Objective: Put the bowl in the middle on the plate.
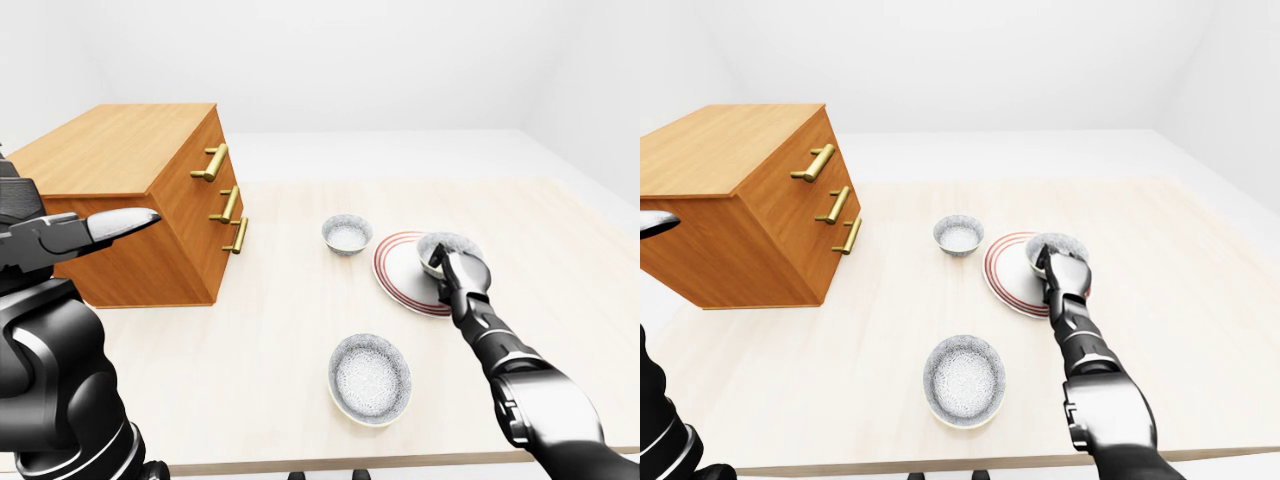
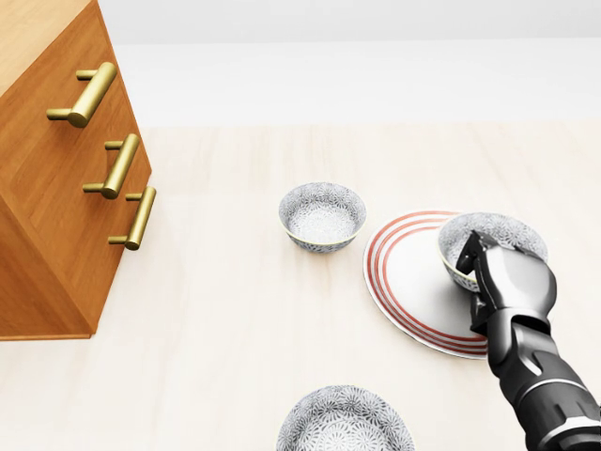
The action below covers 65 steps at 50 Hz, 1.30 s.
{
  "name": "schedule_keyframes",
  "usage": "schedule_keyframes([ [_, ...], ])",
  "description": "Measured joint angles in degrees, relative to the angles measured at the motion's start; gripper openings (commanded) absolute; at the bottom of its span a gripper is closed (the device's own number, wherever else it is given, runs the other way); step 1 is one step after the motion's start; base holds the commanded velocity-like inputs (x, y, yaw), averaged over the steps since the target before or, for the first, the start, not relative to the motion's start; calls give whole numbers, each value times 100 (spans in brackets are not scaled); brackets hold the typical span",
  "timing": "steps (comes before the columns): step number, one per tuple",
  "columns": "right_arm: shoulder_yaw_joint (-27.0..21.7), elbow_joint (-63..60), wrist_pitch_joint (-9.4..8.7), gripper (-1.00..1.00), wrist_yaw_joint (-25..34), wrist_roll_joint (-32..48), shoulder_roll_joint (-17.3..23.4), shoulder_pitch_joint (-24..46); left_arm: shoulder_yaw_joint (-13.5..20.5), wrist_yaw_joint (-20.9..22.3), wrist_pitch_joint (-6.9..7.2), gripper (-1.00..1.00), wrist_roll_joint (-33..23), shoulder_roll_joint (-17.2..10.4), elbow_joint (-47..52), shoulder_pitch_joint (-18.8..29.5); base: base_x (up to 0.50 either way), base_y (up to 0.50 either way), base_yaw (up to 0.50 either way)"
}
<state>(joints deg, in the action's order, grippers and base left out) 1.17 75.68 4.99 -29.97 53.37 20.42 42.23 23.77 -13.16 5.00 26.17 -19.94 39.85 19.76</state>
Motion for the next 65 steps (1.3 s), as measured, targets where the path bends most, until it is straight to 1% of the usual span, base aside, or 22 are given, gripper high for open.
schedule_keyframes([
  [31, -26, -9, 0, -100, 0, -215, -139, 61, 15, -11, 0, 100, 16, -13, 10, 8, 0, 0, 0],
  [65, 2, 40, 0, -100, 0, -198, -270, 174, 32, -4, 0, 100, 21, -29, -1, -4, 0, 0, 0],
])
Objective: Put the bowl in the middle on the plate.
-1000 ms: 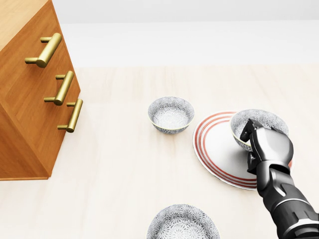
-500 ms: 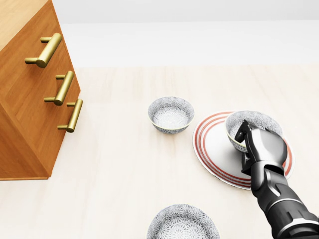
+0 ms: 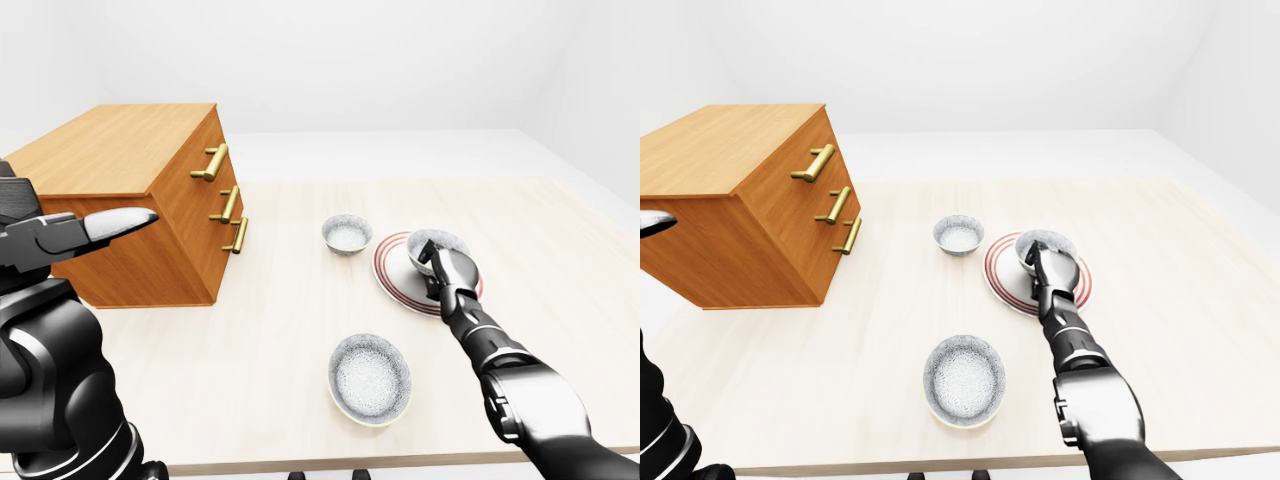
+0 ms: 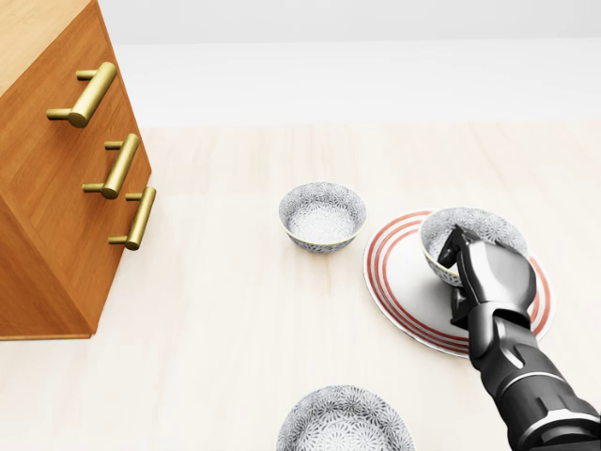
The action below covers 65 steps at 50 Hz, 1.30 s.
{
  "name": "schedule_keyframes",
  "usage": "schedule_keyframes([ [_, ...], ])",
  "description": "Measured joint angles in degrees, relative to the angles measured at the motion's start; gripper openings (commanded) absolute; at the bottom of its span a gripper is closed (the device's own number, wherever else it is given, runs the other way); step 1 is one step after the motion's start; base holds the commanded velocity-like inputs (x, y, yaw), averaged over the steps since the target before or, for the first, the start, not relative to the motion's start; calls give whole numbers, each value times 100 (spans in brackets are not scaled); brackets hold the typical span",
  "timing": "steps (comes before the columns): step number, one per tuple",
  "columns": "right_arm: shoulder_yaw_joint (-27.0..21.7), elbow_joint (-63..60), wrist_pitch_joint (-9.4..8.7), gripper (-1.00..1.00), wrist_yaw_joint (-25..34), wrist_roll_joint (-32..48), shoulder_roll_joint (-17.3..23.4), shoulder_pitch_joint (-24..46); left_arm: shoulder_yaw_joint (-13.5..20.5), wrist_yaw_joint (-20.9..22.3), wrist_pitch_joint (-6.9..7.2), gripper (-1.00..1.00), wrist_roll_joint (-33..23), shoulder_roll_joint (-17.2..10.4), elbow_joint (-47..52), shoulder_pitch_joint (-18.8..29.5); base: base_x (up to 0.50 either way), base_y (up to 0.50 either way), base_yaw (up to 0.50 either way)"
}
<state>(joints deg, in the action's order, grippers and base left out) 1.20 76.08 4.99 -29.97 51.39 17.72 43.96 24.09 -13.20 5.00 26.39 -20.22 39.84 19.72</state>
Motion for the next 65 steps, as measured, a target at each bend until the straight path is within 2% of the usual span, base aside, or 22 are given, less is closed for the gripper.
schedule_keyframes([
  [26, -2, 11, 0, -100, 0, -3, -16, 4, 5, 7, 0, 100, -2, -1, -3, 3, 0, 0, 0],
  [27, -2, 10, 0, -90, 0, -3, -15, 6, 5, 6, 0, 100, -1, -2, -3, 5, 0, 0, 0],
  [28, -3, 9, 1, -90, -1, 5, -13, 9, 6, 4, 0, 100, 1, -3, -2, 6, 0, 0, 0],
  [31, -8, 11, 1, -49, -2, -2, -11, 13, 8, 1, 0, 100, 5, -7, -1, 10, 0, 0, 0],
  [32, -9, 11, 1, -49, -1, -5, -11, 13, 9, -1, 0, 100, 7, -8, 0, 11, 0, 0, 0],
  [33, -12, 11, 1, -35, -1, -4, -10, 15, 10, -2, 0, 100, 8, -10, 0, 12, 0, 0, 0],
  [35, -12, 11, 1, -35, -1, -2, -9, 17, 10, -4, 0, 100, 10, -12, 1, 13, 0, 0, 0],
  [36, -11, 10, -1, -14, 0, 4, -9, 17, 10, -4, 0, 100, 11, -13, 1, 14, 0, 0, 0],
  [37, -13, 6, 1, -4, -3, 9, -8, 20, 11, -5, 0, 100, 12, -14, 2, 14, 0, 0, 0],
  [38, -15, 3, 1, -4, -3, 13, -7, 22, 12, -6, 0, 100, 14, -15, 3, 15, 0, 0, 0],
  [39, -17, -1, 0, 11, -2, 19, -7, 25, 13, -7, 0, 100, 15, -16, 3, 15, 0, 0, 0],
  [41, -20, -6, 1, 20, -3, 26, -6, 27, 14, -6, 0, 100, 16, -17, 4, 14, 0, 0, 0],
  [65, -29, -47, 1, 26, -3, 65, 1, 46, 15, -2, 0, 100, 6, -25, -7, 17, 0, 0, 0],
])
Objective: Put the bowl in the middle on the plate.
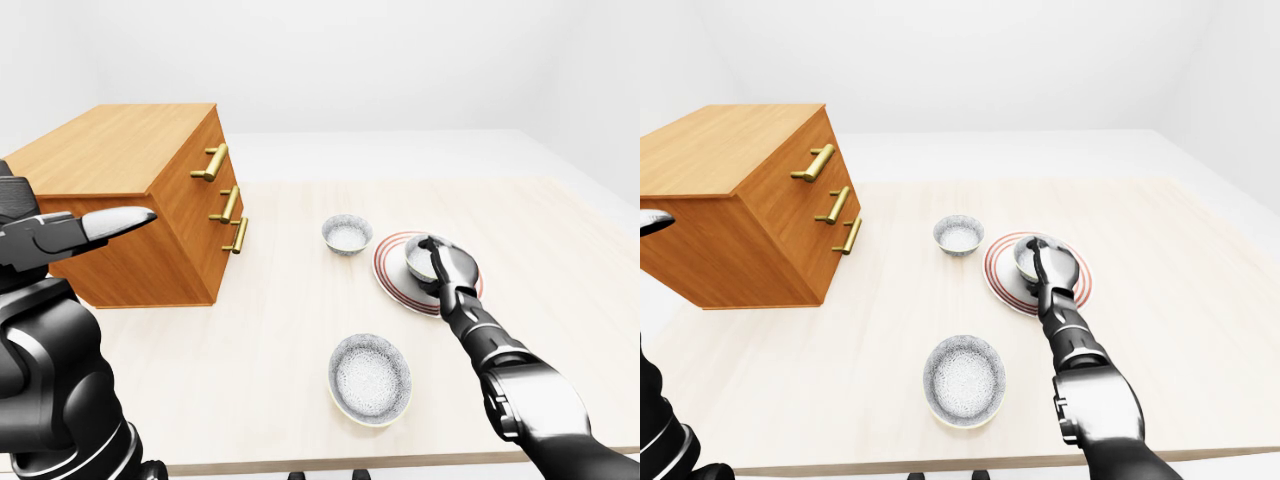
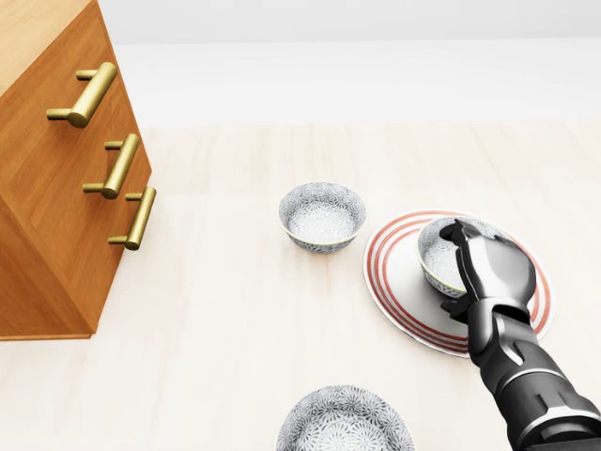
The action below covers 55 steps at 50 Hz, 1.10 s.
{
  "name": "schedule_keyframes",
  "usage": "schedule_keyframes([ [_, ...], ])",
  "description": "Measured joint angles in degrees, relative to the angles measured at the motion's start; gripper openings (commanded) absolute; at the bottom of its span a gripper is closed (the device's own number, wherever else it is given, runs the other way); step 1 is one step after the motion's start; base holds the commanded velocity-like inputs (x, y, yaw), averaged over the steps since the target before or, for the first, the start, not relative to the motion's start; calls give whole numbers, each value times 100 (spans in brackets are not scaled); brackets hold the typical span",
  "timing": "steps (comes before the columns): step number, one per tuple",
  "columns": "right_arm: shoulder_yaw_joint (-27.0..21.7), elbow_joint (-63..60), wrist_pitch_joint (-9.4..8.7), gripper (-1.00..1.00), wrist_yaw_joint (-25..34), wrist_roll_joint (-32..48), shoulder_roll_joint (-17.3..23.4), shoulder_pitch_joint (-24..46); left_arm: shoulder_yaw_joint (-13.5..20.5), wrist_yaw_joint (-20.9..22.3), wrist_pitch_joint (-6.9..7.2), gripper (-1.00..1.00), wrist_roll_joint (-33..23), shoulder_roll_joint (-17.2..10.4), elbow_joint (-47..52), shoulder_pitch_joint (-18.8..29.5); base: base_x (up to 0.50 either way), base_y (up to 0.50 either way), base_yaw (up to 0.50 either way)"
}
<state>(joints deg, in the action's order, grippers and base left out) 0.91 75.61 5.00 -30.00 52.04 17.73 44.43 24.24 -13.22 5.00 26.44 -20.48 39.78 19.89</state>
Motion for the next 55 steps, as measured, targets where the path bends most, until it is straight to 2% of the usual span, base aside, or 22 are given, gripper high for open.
schedule_keyframes([
  [12, -2, -29, 0, 29, 0, -8, 1, 28, 6, -2, 0, 100, -3, -4, 4, 1, 0, 0, 0],
  [17, -1, -39, 0, 45, 0, -18, -3, 42, 11, -1, 0, 100, 0, -7, 7, 0, 0, 0, 0],
  [22, -3, -45, 0, 73, 0, -28, -6, 53, 17, -3, 0, 100, 5, -13, 7, 3, 0, 0, 0],
  [24, -3, -48, 0, 76, 0, -32, -8, 56, 19, -4, 0, 100, 7, -15, 7, 4, 0, 0, 0],
  [46, -2, -84, 0, 81, 0, -59, -17, 122, 29, -15, 0, 100, 23, -34, 6, 13, 0, 0, 0],
  [49, -5, -100, 0, 86, 0, -74, -28, 143, 28, -13, 0, 100, 19, -34, 4, 12, 0, 0, 0],
  [51, -5, -111, 0, 98, 0, -83, -37, 161, 27, -12, 0, 100, 18, -33, 3, 11, 0, 0, 0],
  [55, -5, -138, 0, 100, 0, -103, -56, 213, 28, -10, 0, 100, 16, -33, 1, 10, 0, 0, 0],
])
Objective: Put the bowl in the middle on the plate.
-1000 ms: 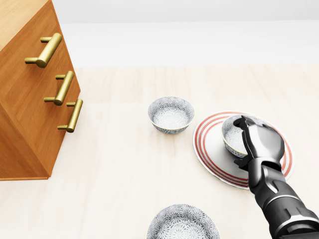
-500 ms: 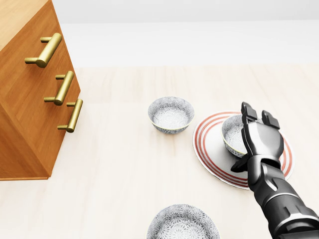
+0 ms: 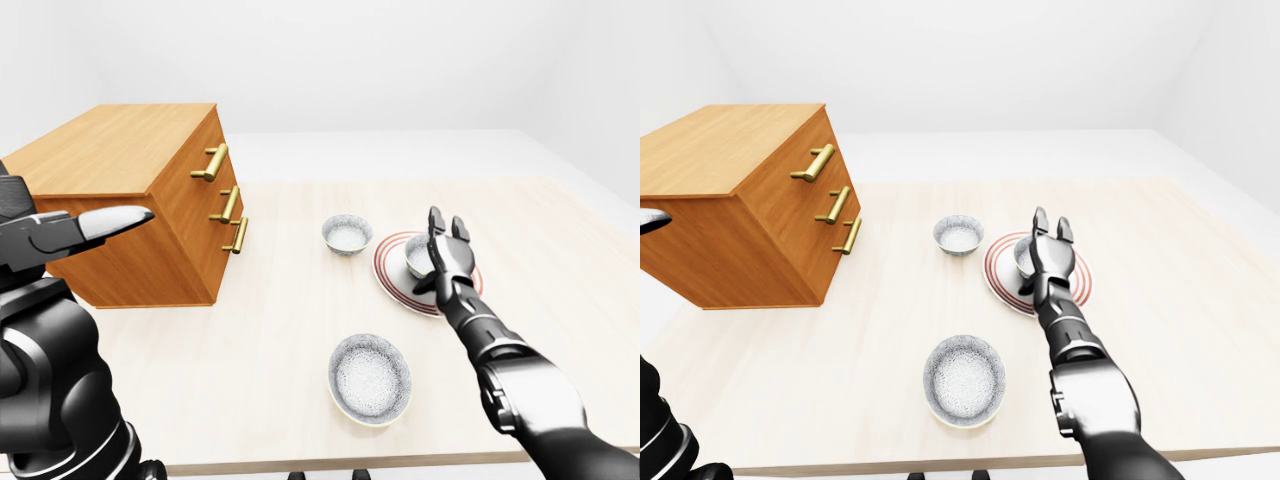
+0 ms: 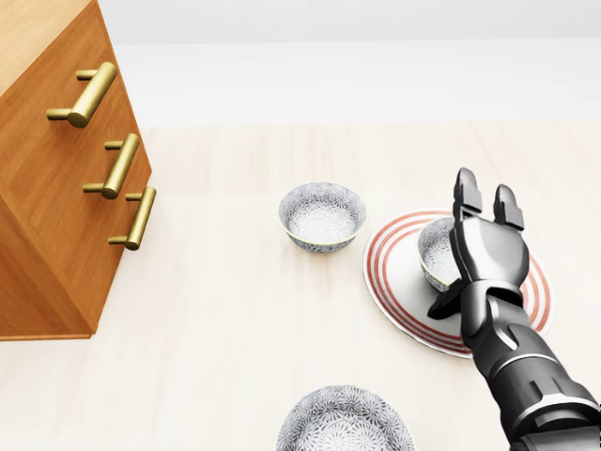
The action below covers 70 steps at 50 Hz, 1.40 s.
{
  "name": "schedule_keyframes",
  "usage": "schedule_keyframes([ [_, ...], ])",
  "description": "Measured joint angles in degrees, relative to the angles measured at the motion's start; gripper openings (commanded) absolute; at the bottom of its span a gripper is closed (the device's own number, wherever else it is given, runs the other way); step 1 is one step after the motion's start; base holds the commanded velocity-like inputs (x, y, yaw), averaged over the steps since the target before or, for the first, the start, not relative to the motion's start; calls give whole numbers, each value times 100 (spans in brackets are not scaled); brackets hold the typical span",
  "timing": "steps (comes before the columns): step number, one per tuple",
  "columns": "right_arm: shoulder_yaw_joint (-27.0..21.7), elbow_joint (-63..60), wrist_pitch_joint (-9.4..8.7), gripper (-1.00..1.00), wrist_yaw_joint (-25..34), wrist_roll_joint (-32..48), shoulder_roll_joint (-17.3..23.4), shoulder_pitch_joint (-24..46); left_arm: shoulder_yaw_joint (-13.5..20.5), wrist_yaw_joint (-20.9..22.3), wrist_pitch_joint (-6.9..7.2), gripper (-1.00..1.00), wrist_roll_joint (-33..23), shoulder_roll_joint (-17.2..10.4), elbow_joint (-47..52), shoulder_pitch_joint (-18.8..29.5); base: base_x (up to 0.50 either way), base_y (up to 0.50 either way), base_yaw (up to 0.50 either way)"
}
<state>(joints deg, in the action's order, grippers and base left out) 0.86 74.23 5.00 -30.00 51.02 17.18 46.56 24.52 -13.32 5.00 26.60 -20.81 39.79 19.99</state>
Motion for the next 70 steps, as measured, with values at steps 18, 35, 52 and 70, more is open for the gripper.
schedule_keyframes([
  [18, 15, -64, 0, 100, 0, -38, -57, 122, 3, 0, 0, 100, -2, -1, -4, -1, 0, 0, 0],
  [35, -27, -93, 0, 100, 0, -252, -151, 140, 11, -12, 0, 100, 14, -12, -1, 7, 0, 0, 0],
  [52, -40, -191, 0, 100, 0, -522, -258, 208, 13, -15, 0, 100, 17, -16, -4, 5, 0, 0, 0],
  [70, -21, -363, 0, 100, 0, -617, -343, 322, 16, -4, 0, 100, 9, -15, -19, 0, 0, 0, 0],
])
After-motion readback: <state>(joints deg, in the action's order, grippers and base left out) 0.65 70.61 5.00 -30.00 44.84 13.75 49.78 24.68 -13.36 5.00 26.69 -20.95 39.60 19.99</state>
